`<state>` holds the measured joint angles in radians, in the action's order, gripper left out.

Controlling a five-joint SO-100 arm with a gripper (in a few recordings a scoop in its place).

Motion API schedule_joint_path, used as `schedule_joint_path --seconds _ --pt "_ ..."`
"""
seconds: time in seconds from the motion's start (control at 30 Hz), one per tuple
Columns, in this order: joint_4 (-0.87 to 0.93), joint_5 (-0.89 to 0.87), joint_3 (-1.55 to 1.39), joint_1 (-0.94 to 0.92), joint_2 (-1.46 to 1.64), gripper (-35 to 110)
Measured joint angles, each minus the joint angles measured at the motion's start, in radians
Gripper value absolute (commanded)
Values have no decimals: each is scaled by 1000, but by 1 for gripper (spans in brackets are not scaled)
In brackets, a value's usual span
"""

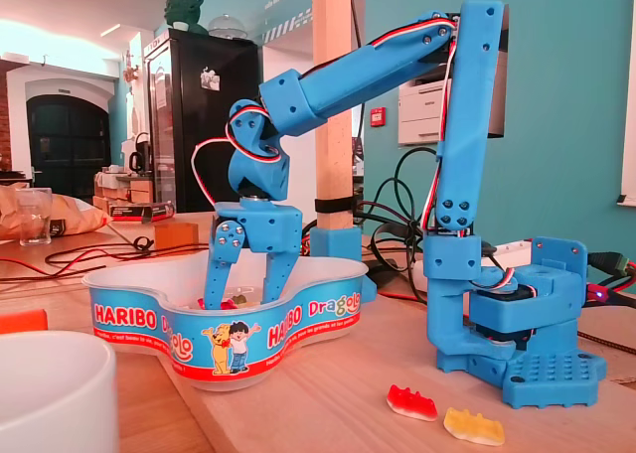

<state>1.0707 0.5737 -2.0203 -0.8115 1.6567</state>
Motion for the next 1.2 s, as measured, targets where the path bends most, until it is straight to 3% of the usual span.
schedule_joint_path --seconds 0.3,0.63,1.2 --pt "0 0 -5 0 0 18" --pt "0 0 -5 0 0 -3" --pt "15 -12 61 0 -8 -3"
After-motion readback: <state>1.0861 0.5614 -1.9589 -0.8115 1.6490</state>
